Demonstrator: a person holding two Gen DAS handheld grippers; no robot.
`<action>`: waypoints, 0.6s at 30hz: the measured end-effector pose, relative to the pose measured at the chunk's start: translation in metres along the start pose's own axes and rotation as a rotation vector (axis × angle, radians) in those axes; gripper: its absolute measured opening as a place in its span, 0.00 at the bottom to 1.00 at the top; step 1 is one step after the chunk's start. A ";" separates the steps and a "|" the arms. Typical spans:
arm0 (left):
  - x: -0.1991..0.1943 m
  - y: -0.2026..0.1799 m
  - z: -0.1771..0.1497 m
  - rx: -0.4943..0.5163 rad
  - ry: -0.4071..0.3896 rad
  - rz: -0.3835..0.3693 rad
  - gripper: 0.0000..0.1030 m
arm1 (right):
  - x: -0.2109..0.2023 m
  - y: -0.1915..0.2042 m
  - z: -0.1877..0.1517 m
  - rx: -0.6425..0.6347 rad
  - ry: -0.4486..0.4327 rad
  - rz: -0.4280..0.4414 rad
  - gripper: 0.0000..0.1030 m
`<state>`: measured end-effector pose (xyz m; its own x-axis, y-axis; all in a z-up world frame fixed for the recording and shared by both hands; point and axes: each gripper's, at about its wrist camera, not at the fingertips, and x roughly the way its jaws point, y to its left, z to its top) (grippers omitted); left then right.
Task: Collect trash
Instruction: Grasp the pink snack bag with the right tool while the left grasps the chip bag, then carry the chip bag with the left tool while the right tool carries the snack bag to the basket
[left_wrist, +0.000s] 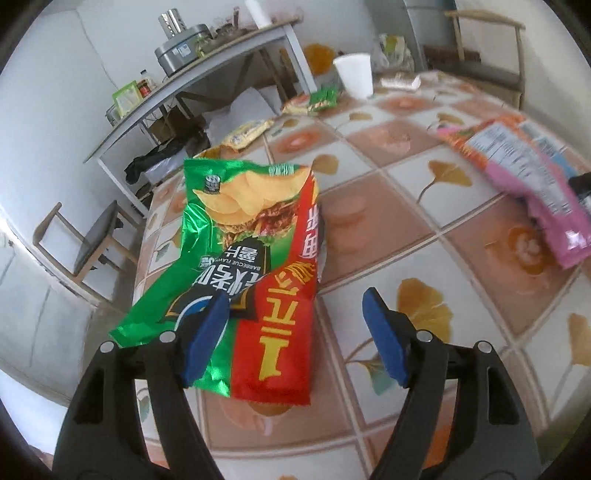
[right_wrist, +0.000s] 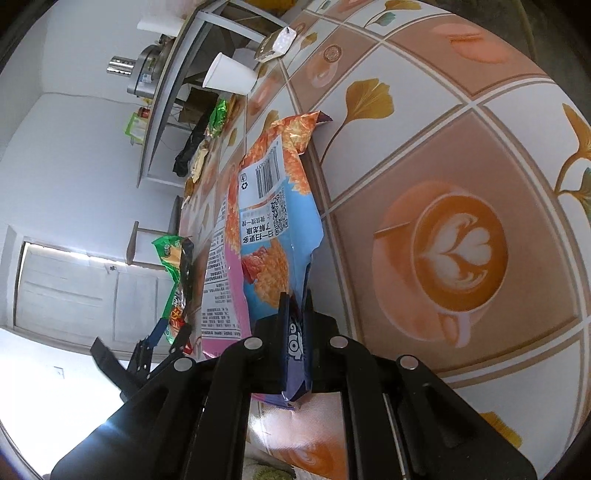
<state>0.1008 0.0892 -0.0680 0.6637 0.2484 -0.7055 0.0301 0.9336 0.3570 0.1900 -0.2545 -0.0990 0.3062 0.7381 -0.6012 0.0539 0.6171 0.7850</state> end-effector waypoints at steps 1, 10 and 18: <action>0.004 -0.001 0.000 0.007 0.012 0.007 0.68 | -0.001 -0.001 0.000 0.001 -0.001 0.002 0.06; 0.014 0.014 0.001 -0.070 0.055 -0.050 0.41 | -0.002 -0.003 0.001 0.006 -0.003 0.019 0.06; 0.014 0.017 0.001 -0.099 0.049 -0.074 0.30 | -0.002 -0.005 0.001 0.022 -0.002 0.034 0.06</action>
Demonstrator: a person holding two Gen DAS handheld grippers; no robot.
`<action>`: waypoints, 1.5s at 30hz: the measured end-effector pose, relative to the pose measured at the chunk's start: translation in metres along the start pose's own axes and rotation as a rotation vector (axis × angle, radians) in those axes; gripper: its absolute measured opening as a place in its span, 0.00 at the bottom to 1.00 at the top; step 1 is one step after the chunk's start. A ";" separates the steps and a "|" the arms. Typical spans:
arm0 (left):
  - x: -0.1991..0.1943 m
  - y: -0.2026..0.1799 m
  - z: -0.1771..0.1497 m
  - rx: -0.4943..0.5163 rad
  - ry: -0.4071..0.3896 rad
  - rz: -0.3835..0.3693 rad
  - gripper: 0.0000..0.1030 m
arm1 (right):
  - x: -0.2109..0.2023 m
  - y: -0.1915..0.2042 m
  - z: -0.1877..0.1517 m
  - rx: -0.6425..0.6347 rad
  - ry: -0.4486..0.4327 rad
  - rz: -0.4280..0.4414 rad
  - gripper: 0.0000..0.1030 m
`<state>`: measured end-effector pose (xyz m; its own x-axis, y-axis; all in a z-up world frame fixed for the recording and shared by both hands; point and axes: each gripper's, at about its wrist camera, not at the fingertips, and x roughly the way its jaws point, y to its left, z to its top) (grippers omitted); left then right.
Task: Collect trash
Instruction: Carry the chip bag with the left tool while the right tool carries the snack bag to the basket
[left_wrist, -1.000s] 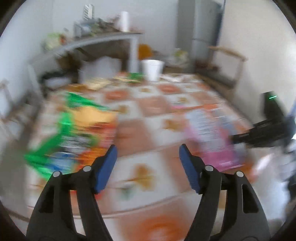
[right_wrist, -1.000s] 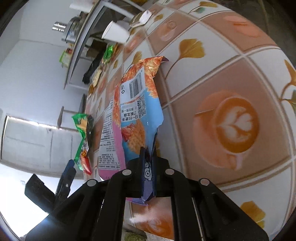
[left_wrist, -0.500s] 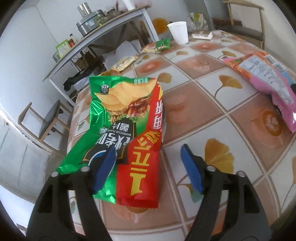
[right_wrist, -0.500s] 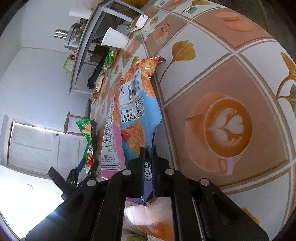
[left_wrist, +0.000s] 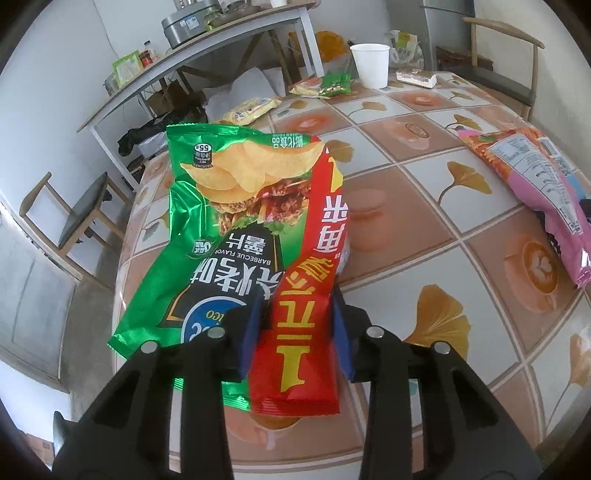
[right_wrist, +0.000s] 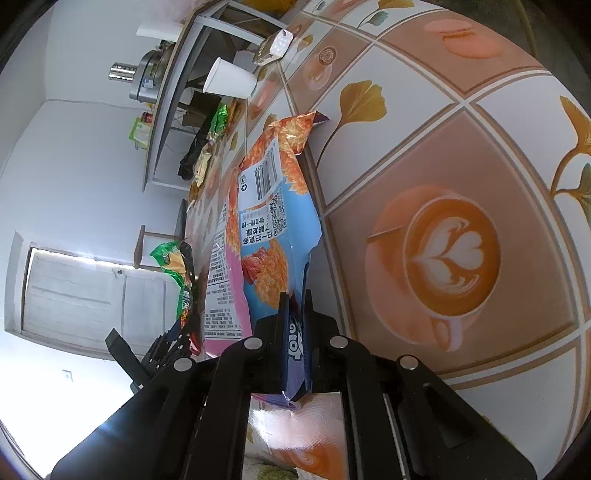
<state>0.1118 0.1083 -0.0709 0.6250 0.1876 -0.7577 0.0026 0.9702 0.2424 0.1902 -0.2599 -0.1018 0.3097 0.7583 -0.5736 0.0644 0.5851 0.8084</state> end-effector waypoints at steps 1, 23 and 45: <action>-0.001 0.000 0.000 -0.005 -0.002 -0.005 0.30 | 0.000 0.000 0.000 0.001 0.000 0.001 0.06; -0.031 -0.024 0.018 -0.035 -0.113 -0.095 0.21 | -0.008 -0.002 0.000 0.030 -0.017 0.107 0.05; -0.056 -0.061 0.037 0.006 -0.188 -0.174 0.21 | -0.046 0.006 -0.012 -0.002 -0.083 0.173 0.04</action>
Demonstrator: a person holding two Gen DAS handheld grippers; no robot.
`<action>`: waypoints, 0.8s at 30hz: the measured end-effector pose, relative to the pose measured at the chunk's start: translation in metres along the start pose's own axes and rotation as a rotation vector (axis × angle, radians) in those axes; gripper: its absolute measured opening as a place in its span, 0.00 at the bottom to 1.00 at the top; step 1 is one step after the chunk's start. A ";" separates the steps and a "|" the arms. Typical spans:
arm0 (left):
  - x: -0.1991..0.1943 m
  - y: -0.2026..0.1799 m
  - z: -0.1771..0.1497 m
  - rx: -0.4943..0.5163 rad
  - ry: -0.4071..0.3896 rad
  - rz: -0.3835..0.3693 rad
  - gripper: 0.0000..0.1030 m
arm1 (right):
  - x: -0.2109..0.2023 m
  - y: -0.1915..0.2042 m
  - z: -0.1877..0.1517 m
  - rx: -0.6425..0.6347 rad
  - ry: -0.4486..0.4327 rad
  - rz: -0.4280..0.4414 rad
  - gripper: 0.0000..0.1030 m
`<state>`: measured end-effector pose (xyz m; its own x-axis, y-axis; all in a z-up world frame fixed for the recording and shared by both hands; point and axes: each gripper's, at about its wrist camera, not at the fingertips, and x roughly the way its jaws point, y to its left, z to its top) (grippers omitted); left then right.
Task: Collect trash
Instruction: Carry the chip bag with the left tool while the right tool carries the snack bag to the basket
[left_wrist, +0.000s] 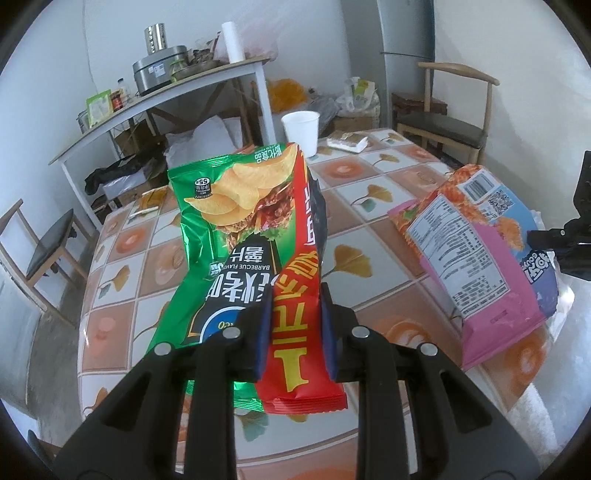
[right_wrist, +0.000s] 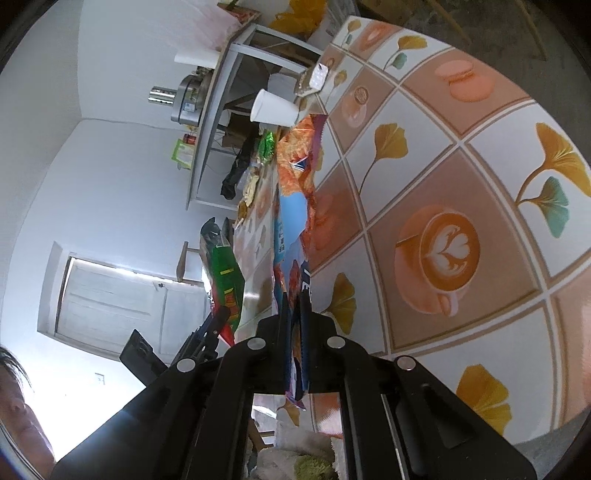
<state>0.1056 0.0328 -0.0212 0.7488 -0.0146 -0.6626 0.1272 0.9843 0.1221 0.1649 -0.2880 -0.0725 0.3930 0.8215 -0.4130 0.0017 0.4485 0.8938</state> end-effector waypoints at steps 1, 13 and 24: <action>-0.001 -0.003 0.002 0.006 -0.005 -0.004 0.21 | -0.003 0.001 -0.001 -0.002 -0.005 0.003 0.04; -0.016 -0.029 0.013 0.051 -0.047 -0.030 0.21 | -0.035 0.003 -0.010 -0.013 -0.056 0.022 0.04; -0.030 -0.041 0.017 0.079 -0.076 -0.035 0.21 | -0.059 0.004 -0.020 -0.026 -0.095 0.035 0.04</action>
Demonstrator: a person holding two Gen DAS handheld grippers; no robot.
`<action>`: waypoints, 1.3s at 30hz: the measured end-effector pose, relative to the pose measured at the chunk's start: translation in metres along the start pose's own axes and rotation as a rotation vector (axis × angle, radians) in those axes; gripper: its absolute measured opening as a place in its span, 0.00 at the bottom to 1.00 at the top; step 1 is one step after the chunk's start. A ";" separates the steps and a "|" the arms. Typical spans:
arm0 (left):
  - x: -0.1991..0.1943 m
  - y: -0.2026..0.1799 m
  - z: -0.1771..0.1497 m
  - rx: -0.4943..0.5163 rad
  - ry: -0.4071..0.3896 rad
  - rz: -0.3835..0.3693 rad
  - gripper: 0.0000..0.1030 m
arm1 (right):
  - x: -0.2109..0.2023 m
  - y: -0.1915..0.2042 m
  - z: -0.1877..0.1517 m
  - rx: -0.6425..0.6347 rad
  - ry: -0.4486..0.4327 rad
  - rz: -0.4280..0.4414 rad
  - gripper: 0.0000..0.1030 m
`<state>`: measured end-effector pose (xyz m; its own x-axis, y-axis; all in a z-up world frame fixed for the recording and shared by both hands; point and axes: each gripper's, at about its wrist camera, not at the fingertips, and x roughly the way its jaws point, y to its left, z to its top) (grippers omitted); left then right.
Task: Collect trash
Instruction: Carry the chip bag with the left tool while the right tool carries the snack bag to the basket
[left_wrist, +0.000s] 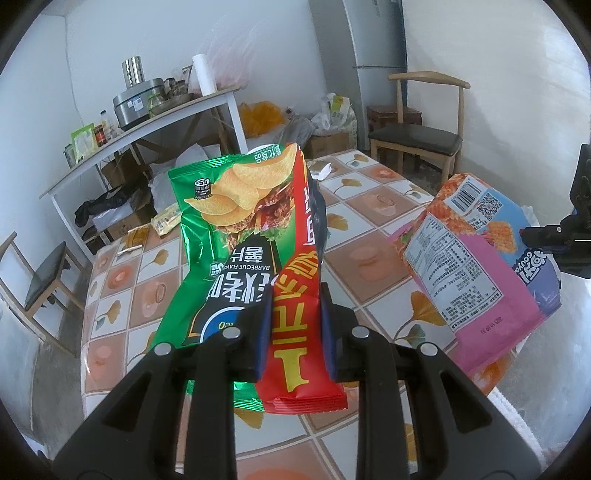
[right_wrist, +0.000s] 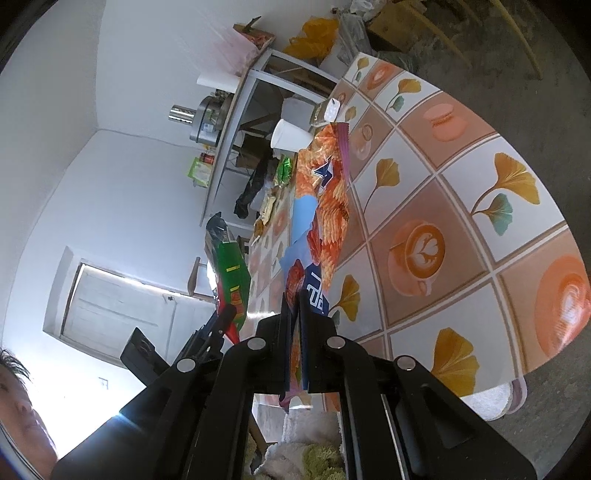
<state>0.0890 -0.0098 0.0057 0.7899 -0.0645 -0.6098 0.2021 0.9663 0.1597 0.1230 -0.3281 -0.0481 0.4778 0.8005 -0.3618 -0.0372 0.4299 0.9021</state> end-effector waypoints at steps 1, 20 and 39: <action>-0.001 -0.001 0.001 0.003 -0.003 -0.001 0.21 | -0.003 0.000 -0.001 -0.002 -0.003 0.003 0.04; -0.020 -0.024 0.014 0.068 -0.065 -0.018 0.21 | -0.047 0.005 -0.006 -0.022 -0.093 0.025 0.04; -0.024 -0.142 0.079 0.208 -0.124 -0.407 0.21 | -0.231 -0.027 -0.034 0.031 -0.483 -0.154 0.04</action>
<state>0.0867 -0.1653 0.0590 0.6830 -0.4688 -0.5600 0.6111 0.7868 0.0866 -0.0163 -0.5107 0.0027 0.8273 0.4414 -0.3476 0.0882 0.5090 0.8563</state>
